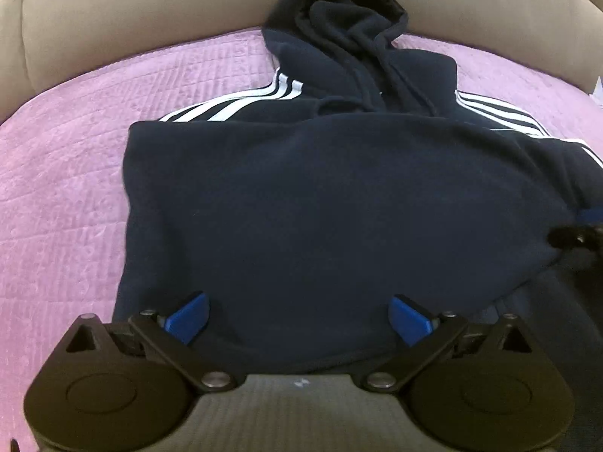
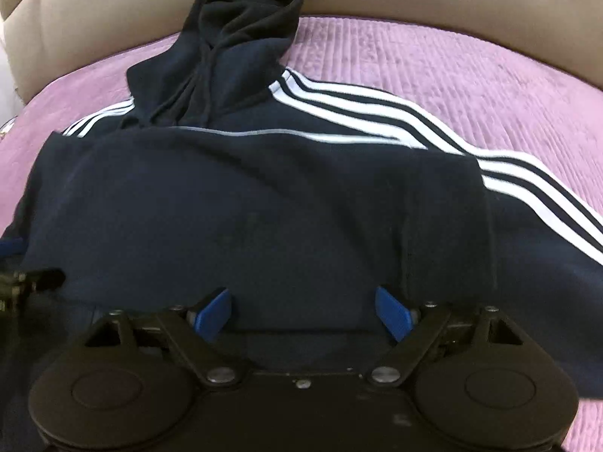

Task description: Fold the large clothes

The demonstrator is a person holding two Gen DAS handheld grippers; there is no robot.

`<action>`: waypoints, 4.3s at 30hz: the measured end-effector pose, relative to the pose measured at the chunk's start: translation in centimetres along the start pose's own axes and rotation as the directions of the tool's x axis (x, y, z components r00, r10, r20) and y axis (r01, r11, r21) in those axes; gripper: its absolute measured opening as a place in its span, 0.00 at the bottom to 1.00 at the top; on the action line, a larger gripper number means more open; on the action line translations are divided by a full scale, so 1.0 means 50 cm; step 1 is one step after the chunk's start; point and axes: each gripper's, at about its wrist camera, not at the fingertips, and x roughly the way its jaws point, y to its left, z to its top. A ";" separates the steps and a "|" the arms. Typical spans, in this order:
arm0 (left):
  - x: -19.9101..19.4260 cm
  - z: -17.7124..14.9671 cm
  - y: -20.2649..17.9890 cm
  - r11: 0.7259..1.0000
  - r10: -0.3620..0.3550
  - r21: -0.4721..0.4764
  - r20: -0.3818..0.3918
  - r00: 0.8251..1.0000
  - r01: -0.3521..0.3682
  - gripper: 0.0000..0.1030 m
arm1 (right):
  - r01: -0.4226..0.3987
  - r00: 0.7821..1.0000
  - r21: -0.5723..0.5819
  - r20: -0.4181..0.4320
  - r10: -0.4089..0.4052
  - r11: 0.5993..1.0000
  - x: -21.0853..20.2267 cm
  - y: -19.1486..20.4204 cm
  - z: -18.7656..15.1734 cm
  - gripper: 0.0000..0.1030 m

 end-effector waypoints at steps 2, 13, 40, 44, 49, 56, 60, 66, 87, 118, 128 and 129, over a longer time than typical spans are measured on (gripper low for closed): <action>-0.003 0.001 0.005 1.000 -0.005 -0.016 -0.024 1.000 0.005 1.00 | -0.045 0.999 0.043 -0.007 0.045 0.998 -0.012 -0.012 -0.007 0.96; -0.050 0.018 -0.006 0.992 -0.082 -0.104 -0.106 0.991 0.071 1.00 | -0.306 0.944 0.564 0.287 0.166 0.767 -0.157 -0.367 -0.177 0.97; -0.038 -0.004 -0.059 0.979 -0.064 -0.200 -0.161 0.985 0.031 1.00 | -0.204 0.756 0.875 0.426 -0.497 0.440 -0.161 -0.788 -0.341 0.14; -0.045 -0.006 -0.050 0.978 -0.055 -0.206 -0.148 0.988 0.023 1.00 | -0.201 0.750 0.877 0.424 -0.507 0.436 -0.174 -0.797 -0.334 0.13; -0.045 -0.006 -0.051 0.977 -0.070 -0.210 -0.153 0.986 0.037 1.00 | -0.273 0.685 0.852 0.498 -0.531 0.447 -0.230 -0.779 -0.312 0.10; -0.055 -0.007 -0.061 0.968 -0.127 -0.232 -0.139 0.982 0.092 1.00 | -0.573 0.495 0.675 0.737 -0.460 0.465 -0.339 -0.682 -0.223 0.09; -0.081 0.002 -0.058 0.953 -0.189 -0.254 -0.085 0.978 0.162 1.00 | -0.734 0.368 0.479 0.876 -0.311 0.481 -0.390 -0.586 -0.135 0.09; -0.118 0.013 -0.020 0.943 -0.198 -0.277 -0.030 0.980 0.183 1.00 | -0.769 0.264 0.227 0.964 -0.027 0.598 -0.439 -0.361 0.009 0.09; -0.182 -0.042 0.325 0.839 -0.143 -0.503 0.163 0.976 0.207 1.00 | -0.568 0.695 -0.020 0.524 0.492 0.823 0.020 0.325 -0.010 0.09; -0.159 -0.043 0.270 0.907 -0.162 -0.391 0.011 0.987 0.154 1.00 | -0.684 0.719 -0.041 0.132 0.683 0.728 0.093 0.427 0.060 0.73; -0.096 0.025 0.270 0.917 -0.195 -0.342 0.061 0.979 0.204 0.99 | -0.343 0.880 0.100 0.382 0.282 0.934 -0.029 0.068 0.104 0.81; -0.092 0.039 0.258 0.924 -0.195 -0.321 0.068 0.979 0.206 0.99 | -0.249 0.902 0.140 0.394 0.177 0.958 -0.032 0.015 0.111 0.83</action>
